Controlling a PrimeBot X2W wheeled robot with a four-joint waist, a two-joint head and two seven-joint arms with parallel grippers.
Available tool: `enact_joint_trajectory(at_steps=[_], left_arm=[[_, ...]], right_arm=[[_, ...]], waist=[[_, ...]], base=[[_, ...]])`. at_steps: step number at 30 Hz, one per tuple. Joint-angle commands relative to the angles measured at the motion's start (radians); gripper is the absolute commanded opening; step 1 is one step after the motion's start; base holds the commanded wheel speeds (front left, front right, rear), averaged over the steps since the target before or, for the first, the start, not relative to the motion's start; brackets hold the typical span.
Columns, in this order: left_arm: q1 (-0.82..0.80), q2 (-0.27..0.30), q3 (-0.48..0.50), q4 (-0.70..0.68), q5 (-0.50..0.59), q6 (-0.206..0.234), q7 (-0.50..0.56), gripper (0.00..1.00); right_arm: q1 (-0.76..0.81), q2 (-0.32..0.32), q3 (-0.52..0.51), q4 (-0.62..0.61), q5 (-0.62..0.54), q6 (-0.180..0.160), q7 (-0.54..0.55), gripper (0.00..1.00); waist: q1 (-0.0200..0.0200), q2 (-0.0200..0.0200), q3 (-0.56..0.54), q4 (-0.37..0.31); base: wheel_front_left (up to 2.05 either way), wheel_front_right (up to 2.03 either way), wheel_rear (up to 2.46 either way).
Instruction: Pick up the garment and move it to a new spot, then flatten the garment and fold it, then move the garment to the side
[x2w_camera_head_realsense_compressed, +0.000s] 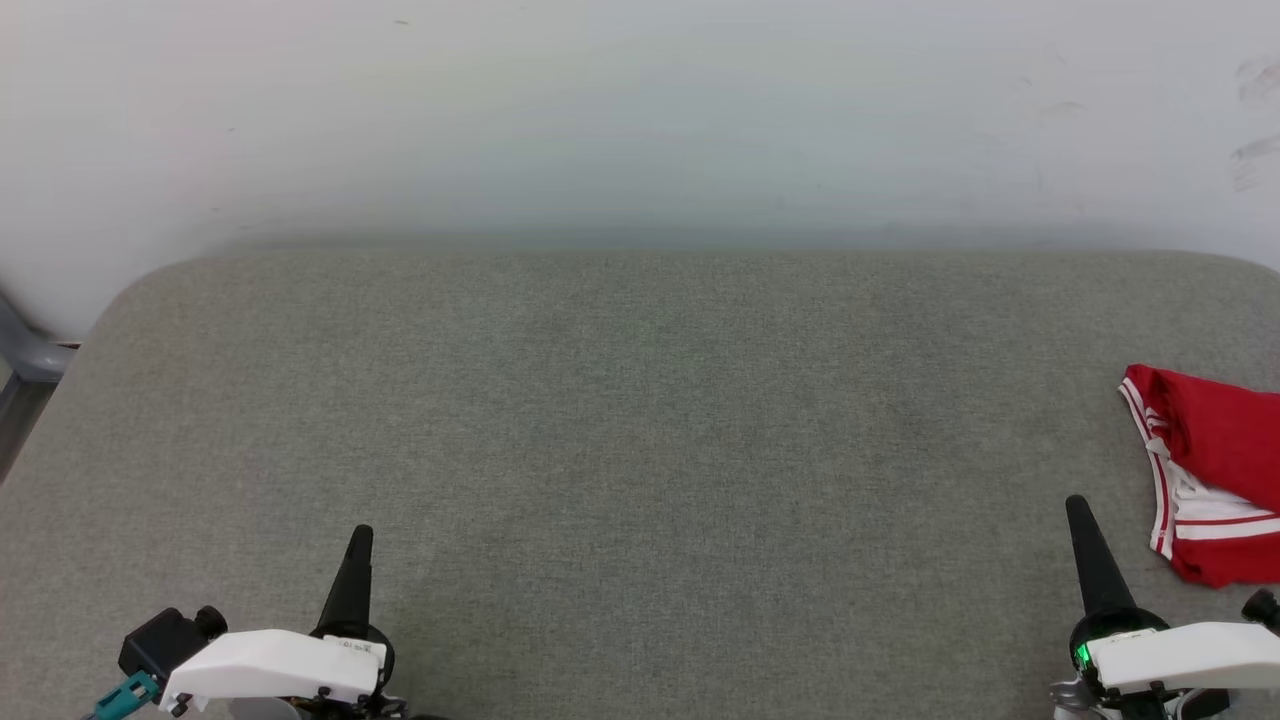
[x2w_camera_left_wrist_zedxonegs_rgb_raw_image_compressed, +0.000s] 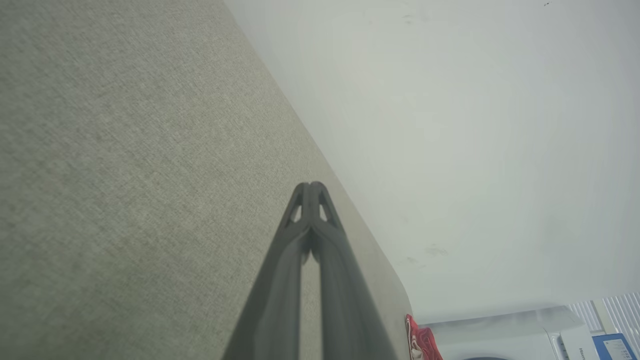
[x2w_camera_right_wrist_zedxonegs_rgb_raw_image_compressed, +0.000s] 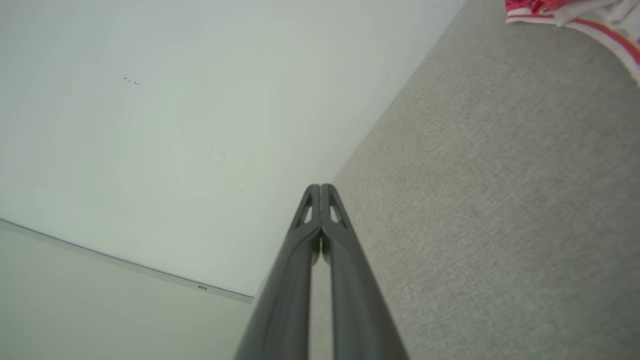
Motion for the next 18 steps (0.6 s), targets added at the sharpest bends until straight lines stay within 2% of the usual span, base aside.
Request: enact_joint_trajectory(at_steps=[1,18], left_arm=[[-0.025,0.0,0.004,-0.004,-0.031,-0.009,0.007,0.0],[-0.052,0.0,0.023,0.012,-0.203,-0.025,0.049,0.0]], right_arm=[[-0.026,-0.007,-0.002,-0.001,0.031,0.0,0.008,0.0],[-0.056,-0.005,-0.006,0.024,0.196,0.0,0.051,0.0]], waist=[[-0.0001,0.0,0.0,-0.001],[-0.0001,0.0,0.003,-0.008]], base=[[0.0,0.0,0.0],[0.0,0.0,0.0]])
